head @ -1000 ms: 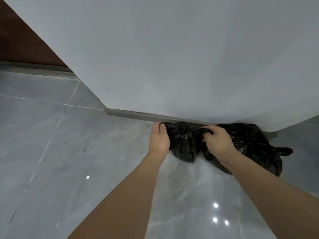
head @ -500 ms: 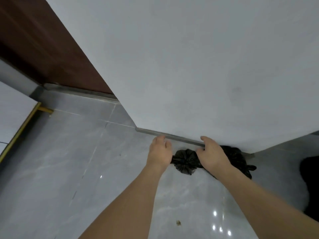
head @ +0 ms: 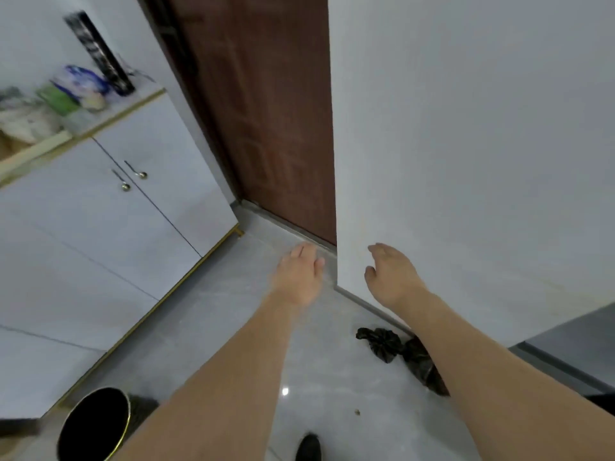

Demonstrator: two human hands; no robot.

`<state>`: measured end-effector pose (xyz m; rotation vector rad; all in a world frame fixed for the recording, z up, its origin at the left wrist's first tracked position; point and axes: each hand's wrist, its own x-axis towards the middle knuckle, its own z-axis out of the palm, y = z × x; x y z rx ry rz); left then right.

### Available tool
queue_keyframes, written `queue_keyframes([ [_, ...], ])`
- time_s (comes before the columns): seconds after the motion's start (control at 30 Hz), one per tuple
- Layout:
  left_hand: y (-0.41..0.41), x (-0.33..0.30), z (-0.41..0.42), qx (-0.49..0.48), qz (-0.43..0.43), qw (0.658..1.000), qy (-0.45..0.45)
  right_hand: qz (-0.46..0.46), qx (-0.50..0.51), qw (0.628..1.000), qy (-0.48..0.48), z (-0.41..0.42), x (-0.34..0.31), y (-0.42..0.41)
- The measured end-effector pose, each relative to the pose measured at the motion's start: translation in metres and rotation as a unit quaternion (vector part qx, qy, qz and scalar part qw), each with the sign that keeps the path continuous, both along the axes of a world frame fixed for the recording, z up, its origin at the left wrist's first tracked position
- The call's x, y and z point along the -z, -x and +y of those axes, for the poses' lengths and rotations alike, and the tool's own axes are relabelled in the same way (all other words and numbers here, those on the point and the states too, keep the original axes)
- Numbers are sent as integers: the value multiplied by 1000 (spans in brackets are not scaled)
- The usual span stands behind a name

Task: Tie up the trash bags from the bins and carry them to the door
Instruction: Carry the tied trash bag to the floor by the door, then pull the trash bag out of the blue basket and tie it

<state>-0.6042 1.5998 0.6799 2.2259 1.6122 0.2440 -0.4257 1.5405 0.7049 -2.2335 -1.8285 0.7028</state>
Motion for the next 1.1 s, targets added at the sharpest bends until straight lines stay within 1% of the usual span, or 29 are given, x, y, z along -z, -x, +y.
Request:
queue_keyframes([
  [0.13,63,-103,-14,-11,19,996,-83,-22,-51,996,-74,2,-96,56],
  [0.27,122,-192,-22,-47,32,984,-168,-33,-93,985,-140,4,-179,115],
  [0.37,170,-245,-28,-79,36,972,-217,-32,-120,973,-193,4,-224,163],
  [0.43,204,-269,-37,-98,42,966,-236,-29,-140,967,-210,4,-242,196],
  [0.6,296,-289,-70,-148,76,956,-240,-30,-205,956,-209,-3,-260,284],
  [0.77,389,-292,-105,-216,96,942,-237,-28,-272,936,-222,-5,-257,372],
  [0.83,424,-291,-122,-250,102,936,-226,-29,-301,929,-213,-10,-256,407],
  [0.9,454,-293,-142,-289,111,926,-216,-23,-332,920,-207,-15,-253,441],
  [1.1,546,-290,-210,-400,138,881,-213,-3,-435,878,-199,-41,-256,544],
])
